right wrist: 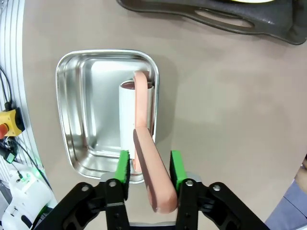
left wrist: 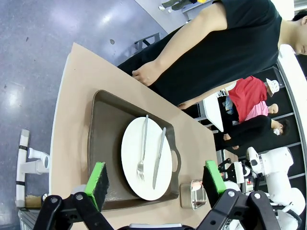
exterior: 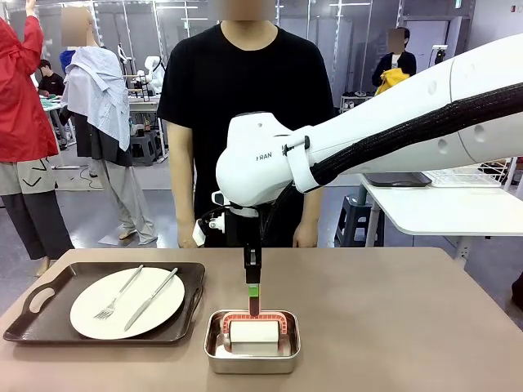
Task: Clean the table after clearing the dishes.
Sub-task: Place the Lint Roller back on top of the Airtight Container.
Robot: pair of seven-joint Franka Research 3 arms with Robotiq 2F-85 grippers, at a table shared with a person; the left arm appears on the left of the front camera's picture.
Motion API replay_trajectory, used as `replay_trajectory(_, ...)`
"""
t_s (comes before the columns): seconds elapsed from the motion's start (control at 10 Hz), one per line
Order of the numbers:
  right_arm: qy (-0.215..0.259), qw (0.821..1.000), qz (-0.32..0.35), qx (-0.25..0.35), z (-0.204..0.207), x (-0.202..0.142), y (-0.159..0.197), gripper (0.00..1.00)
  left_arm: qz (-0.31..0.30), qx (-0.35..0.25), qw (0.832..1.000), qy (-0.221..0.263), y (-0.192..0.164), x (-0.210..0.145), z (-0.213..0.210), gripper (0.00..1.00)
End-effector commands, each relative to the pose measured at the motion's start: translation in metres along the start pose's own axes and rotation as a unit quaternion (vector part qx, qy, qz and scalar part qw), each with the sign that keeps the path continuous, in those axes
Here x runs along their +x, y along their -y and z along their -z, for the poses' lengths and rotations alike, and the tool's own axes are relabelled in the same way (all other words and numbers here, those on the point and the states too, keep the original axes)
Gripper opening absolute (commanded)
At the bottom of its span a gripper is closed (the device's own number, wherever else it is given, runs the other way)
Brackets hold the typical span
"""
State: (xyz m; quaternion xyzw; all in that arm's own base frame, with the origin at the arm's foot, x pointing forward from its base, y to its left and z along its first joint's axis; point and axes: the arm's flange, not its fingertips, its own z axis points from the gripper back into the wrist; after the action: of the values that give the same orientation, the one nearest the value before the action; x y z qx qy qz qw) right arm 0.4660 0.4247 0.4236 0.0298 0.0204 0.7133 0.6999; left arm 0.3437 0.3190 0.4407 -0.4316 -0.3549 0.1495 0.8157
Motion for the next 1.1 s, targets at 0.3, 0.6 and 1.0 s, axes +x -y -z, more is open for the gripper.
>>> replay_trajectory(0.3,0.018,0.999,0.022,-0.039,-0.013,-0.009,-0.008,1.0,0.002,-0.007,1.0,0.001,0.001,0.001,-0.003,1.0)
replay_trajectory(0.6,0.02,0.999,0.022,-0.039,-0.016,-0.01,-0.009,1.0,0.002,-0.007,1.0,0.001,0.001,0.001,-0.003,1.0)
replay_trajectory(1.0,0.018,0.999,0.009,-0.028,-0.019,-0.005,0.002,1.0,0.002,-0.007,1.0,0.001,0.001,0.001,-0.003,1.0)
